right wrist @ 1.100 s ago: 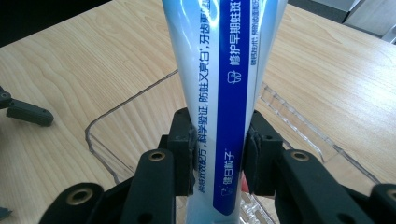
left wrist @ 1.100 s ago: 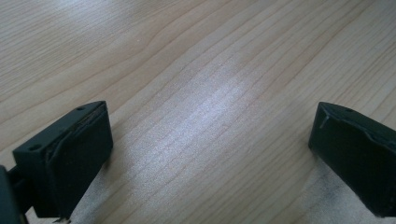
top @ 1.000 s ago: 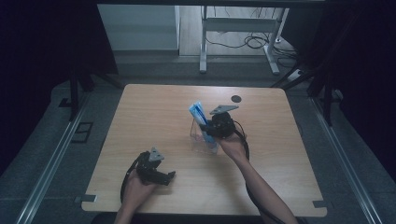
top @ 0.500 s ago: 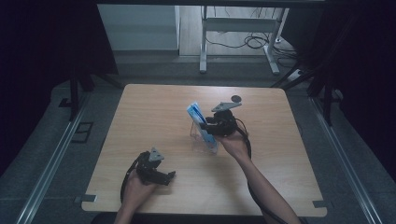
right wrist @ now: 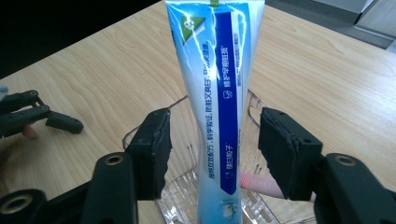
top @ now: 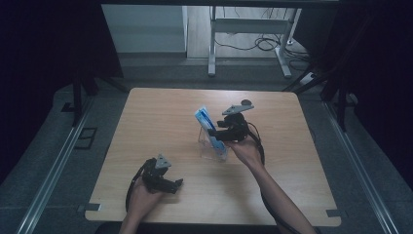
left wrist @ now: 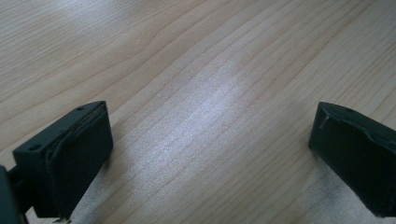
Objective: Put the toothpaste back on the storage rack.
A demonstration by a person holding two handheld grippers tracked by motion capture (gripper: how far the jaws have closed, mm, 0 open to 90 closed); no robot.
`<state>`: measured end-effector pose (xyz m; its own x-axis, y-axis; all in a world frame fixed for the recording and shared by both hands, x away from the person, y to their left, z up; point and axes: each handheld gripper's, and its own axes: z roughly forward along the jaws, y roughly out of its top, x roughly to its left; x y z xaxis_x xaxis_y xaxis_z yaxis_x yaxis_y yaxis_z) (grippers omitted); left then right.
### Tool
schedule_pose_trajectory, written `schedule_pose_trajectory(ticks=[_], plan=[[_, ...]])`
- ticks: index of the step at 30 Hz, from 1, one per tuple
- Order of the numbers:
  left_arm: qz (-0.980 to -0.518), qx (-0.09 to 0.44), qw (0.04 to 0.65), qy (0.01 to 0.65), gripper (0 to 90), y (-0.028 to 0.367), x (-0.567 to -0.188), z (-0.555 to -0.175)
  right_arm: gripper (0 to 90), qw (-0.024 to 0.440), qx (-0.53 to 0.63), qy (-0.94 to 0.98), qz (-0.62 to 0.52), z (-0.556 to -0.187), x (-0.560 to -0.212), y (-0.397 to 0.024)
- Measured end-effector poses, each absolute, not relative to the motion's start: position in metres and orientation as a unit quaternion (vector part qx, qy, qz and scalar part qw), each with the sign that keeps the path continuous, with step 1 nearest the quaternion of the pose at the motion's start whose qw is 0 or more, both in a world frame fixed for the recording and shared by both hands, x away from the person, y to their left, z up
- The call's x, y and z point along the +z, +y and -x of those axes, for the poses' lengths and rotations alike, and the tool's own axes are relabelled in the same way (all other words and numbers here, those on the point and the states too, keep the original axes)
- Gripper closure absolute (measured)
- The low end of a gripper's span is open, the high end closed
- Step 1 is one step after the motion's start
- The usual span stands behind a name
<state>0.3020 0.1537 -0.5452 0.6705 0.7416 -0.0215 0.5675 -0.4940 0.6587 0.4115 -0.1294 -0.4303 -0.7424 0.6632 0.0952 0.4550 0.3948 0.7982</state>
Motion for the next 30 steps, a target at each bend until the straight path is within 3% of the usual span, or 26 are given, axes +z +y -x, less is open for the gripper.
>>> schedule_pose_trajectory(ticks=[14, 30], plan=[[-0.856, 0.134, 0.323, 0.381, 0.0, 0.154, -0.545, -0.302, 35.4, 0.123, 0.430, 0.833, -0.325, -0.406, -0.421, -0.131], [-0.854, 0.134, 0.325, 0.382, 0.0, 0.154, -0.545, -0.302, 15.7, 0.124, 0.429, 0.841, -0.305, -0.401, -0.419, -0.136]])
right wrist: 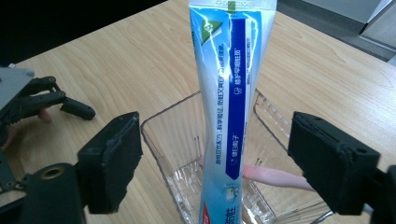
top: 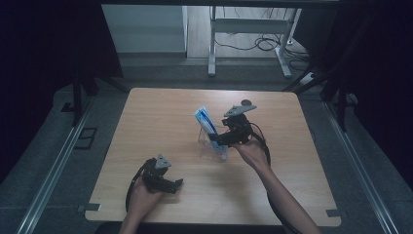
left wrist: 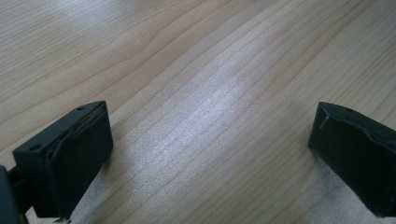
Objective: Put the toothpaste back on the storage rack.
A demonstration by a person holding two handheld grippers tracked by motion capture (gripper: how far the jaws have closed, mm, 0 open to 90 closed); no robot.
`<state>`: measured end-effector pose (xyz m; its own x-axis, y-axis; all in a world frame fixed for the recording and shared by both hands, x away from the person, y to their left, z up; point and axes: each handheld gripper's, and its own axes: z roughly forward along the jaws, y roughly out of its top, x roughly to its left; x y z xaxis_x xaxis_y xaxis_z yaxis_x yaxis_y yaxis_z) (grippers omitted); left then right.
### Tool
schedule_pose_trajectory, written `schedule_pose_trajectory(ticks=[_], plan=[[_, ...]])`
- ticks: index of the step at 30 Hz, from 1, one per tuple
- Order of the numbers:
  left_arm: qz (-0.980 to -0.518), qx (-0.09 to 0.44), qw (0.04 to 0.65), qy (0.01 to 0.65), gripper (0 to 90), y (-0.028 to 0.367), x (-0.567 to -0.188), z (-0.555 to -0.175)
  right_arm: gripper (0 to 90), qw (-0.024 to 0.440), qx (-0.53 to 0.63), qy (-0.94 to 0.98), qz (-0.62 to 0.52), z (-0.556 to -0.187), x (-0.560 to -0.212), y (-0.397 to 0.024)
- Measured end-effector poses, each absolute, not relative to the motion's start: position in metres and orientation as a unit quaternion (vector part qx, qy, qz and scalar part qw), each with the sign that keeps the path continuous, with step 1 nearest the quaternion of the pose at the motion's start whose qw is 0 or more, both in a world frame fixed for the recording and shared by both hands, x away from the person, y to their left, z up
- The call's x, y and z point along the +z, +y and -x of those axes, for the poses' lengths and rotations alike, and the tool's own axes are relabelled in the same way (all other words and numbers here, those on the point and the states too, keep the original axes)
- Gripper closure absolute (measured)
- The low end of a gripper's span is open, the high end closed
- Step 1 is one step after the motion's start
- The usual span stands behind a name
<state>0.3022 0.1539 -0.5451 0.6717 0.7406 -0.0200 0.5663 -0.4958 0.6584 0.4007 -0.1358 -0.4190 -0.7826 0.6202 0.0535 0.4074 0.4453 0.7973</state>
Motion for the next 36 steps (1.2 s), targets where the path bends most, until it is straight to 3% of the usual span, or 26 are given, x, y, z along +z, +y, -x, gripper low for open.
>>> schedule_pose_trajectory(ticks=[36], plan=[[-0.854, 0.134, 0.326, 0.382, 0.0, 0.154, -0.545, -0.302, 8.3, 0.145, 0.419, 0.849, -0.286, -0.377, -0.406, -0.149]])
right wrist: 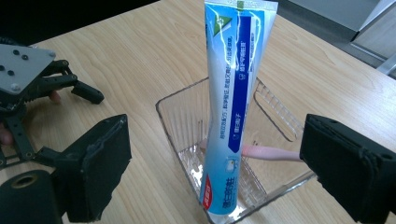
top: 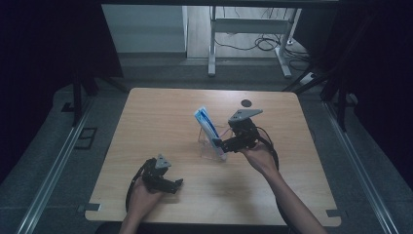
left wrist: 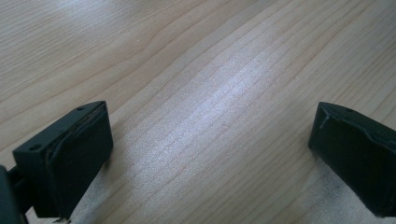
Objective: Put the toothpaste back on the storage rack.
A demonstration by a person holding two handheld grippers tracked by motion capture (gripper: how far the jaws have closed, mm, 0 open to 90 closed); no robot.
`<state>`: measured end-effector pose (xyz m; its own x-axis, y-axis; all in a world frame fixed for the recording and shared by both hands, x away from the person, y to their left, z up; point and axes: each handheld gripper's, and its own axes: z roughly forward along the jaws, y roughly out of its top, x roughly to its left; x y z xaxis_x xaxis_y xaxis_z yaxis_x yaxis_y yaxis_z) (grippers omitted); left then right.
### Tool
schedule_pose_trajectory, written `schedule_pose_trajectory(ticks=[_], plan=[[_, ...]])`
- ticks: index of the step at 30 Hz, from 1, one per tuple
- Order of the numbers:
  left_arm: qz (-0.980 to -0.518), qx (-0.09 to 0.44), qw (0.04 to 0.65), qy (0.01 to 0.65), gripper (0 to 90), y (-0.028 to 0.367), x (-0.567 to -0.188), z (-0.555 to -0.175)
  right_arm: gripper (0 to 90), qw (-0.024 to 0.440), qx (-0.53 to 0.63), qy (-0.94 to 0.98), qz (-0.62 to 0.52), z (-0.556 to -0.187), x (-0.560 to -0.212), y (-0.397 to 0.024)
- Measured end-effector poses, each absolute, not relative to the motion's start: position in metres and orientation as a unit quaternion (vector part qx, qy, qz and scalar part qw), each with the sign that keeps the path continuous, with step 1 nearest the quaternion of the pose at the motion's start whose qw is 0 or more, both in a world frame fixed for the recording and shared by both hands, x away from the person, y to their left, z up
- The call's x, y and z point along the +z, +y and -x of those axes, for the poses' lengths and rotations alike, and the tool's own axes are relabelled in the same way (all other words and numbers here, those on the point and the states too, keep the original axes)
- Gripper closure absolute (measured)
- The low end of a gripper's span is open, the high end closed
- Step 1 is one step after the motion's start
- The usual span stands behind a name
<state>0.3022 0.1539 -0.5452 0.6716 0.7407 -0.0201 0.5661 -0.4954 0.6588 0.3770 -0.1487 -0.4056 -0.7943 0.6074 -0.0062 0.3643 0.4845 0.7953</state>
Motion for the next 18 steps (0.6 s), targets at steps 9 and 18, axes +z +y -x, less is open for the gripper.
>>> schedule_pose_trajectory(ticks=[9, 18], plan=[[-0.854, 0.134, 0.325, 0.382, 0.0, 0.154, -0.545, -0.302, 7.7, 0.143, 0.417, 0.849, -0.292, -0.372, -0.405, -0.157], [-0.854, 0.134, 0.325, 0.383, 0.0, 0.154, -0.545, -0.302, 7.5, 0.144, 0.416, 0.846, -0.300, -0.368, -0.404, -0.169]])
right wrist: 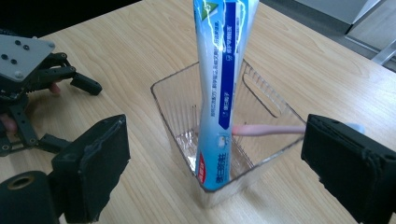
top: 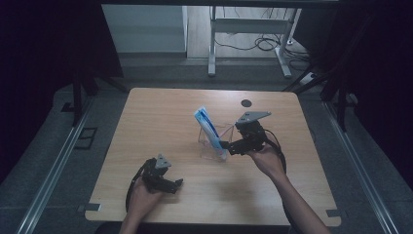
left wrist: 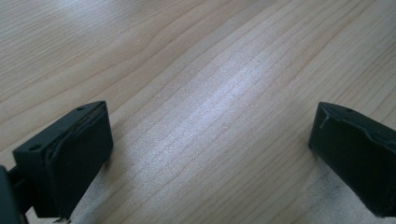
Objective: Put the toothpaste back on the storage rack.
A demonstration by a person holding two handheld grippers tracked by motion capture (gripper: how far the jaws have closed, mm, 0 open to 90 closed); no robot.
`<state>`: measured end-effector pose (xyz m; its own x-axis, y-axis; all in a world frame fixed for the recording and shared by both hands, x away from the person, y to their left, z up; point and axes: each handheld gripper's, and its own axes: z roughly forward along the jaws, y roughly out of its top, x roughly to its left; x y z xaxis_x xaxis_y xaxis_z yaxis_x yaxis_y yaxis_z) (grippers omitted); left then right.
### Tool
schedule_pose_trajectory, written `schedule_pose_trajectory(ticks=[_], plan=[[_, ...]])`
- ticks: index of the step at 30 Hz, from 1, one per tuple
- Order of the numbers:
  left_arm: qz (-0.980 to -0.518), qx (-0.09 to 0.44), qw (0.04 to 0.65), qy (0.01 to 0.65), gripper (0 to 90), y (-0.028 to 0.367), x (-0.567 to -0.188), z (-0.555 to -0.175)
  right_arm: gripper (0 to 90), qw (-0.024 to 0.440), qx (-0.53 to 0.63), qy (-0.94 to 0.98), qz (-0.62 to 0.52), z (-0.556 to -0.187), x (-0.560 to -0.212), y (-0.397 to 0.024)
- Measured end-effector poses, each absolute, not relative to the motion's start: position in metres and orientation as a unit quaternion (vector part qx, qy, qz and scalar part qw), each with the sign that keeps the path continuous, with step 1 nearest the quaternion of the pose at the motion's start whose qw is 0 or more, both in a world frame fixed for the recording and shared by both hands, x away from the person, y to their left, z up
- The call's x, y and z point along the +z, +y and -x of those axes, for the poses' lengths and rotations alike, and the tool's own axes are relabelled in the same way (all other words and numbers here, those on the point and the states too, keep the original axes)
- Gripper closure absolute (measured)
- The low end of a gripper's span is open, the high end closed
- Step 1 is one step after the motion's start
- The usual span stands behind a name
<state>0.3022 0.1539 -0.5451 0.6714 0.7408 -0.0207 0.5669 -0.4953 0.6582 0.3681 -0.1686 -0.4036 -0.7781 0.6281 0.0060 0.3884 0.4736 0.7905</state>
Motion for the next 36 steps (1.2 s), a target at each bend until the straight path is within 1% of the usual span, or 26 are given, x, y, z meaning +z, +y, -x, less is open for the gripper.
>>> schedule_pose_trajectory(ticks=[36], plan=[[-0.854, 0.134, 0.326, 0.383, 0.0, 0.154, -0.545, -0.302, 7.3, 0.155, 0.414, 0.830, -0.341, -0.350, -0.419, -0.228]])
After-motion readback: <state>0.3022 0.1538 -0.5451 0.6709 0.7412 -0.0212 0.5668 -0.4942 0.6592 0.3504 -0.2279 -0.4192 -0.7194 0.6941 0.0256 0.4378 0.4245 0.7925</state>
